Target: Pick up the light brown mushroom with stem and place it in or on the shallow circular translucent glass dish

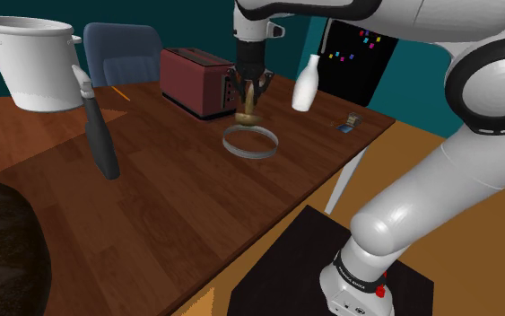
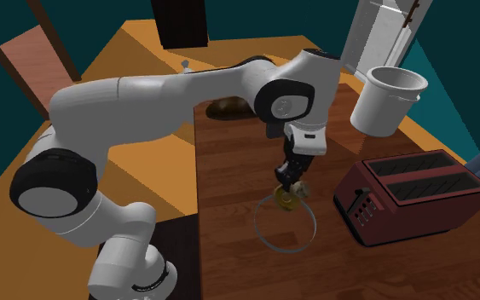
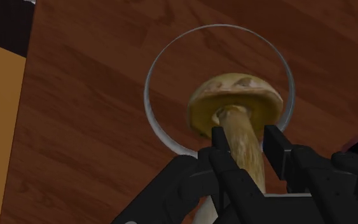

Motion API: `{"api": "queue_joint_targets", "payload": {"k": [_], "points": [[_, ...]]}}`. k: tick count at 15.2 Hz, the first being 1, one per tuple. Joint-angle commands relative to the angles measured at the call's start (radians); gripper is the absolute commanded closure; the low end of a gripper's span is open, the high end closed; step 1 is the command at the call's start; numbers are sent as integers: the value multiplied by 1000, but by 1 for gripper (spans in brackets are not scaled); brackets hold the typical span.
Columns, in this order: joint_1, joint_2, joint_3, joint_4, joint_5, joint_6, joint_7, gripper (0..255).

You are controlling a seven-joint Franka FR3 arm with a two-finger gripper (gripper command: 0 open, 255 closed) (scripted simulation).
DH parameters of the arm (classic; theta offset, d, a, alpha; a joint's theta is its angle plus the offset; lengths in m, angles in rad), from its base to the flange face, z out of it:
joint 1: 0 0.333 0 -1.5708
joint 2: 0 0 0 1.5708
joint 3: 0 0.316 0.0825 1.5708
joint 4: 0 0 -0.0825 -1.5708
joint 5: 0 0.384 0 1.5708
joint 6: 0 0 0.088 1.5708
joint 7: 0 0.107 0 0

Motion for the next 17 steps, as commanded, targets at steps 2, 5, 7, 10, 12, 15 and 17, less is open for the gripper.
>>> {"api": "queue_joint_targets", "payload": {"k": [2,5,7,10,12,15,17], "points": [[-11,-26,-23,-58,1,36,-36,255],[-10,-32,-23,-105,3,77,-34,255],[-9,-35,-23,-135,4,104,-32,255],[-8,-38,-22,-178,5,144,-29,255],[-7,-39,-21,-205,5,171,-27,255],[-7,-38,-20,-245,5,211,-23,255],[-6,-38,-20,-251,5,216,-22,255]]}}
